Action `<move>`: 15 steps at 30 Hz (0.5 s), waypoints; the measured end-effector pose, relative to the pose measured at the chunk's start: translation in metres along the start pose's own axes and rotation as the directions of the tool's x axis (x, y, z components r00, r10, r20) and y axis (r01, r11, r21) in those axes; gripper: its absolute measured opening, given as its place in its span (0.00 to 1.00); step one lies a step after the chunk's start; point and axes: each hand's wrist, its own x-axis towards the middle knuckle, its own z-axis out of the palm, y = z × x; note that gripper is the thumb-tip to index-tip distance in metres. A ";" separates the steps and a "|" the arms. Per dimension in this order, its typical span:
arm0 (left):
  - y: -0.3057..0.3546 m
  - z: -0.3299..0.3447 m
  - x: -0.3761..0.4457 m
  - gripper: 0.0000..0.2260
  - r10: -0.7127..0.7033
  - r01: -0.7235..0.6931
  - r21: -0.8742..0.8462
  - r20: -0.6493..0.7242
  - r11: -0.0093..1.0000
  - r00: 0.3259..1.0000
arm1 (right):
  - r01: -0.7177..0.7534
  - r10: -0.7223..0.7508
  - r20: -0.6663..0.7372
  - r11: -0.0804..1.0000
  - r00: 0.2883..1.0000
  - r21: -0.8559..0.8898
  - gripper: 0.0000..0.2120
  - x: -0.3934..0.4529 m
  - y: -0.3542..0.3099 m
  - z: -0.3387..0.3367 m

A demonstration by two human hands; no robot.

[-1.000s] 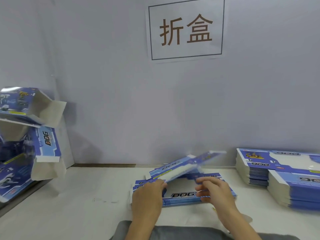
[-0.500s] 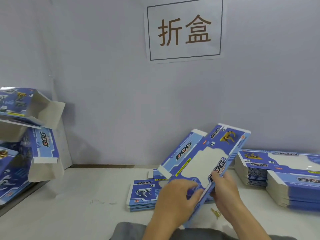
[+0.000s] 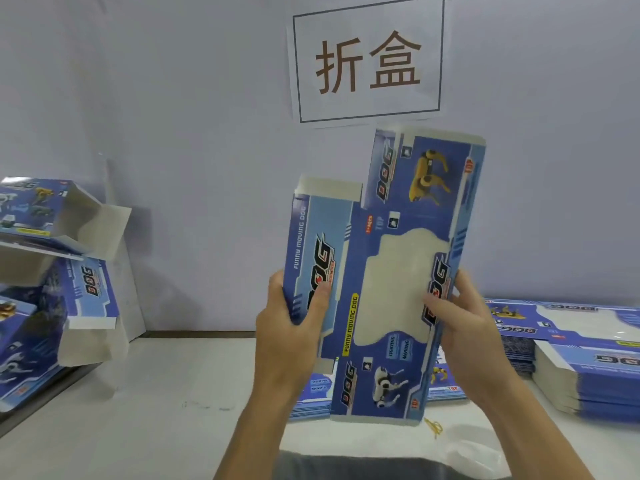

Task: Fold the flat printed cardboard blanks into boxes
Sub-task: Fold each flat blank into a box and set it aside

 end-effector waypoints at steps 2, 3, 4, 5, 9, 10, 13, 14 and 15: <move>0.003 0.002 -0.002 0.18 -0.007 0.007 -0.070 0.003 0.998 1.000 | 0.046 -0.046 0.016 0.999 0.999 -0.008 0.16 -0.001 -0.006 0.002; 0.003 0.002 -0.003 0.17 -0.018 0.018 -0.093 0.004 0.995 1.000 | 0.062 -0.062 0.025 0.998 0.998 -0.008 0.16 -0.002 -0.009 0.002; 0.003 0.003 -0.003 0.17 -0.029 0.029 -0.103 0.004 0.994 1.000 | 0.074 -0.073 0.036 0.997 0.997 0.000 0.17 -0.002 -0.010 0.002; 0.002 0.004 -0.004 0.16 -0.036 0.037 -0.106 0.006 0.994 0.999 | 0.081 -0.082 0.050 0.997 0.995 0.012 0.18 -0.002 -0.011 0.001; -0.001 0.000 -0.003 0.19 -0.052 0.054 -0.116 0.014 0.992 0.999 | 0.092 -0.092 0.071 0.996 0.993 0.007 0.19 -0.003 -0.011 0.004; -0.002 -0.001 -0.002 0.20 -0.060 0.062 -0.117 0.016 0.991 0.998 | 0.087 -0.087 0.076 0.996 0.993 0.009 0.20 -0.003 -0.011 0.005; -0.003 -0.006 0.000 0.21 -0.080 0.083 -0.117 0.037 0.990 0.996 | 0.072 -0.073 0.107 0.997 0.992 0.016 0.20 -0.003 -0.012 0.006; -0.002 -0.007 -0.001 0.22 -0.086 0.092 -0.127 0.058 0.988 0.995 | 0.069 -0.070 0.114 0.998 0.991 0.015 0.20 -0.003 -0.012 0.006; -0.001 -0.007 -0.002 0.23 -0.095 0.108 -0.147 0.092 0.983 0.991 | 0.064 -0.066 0.124 0.998 0.990 0.013 0.21 -0.003 -0.012 0.007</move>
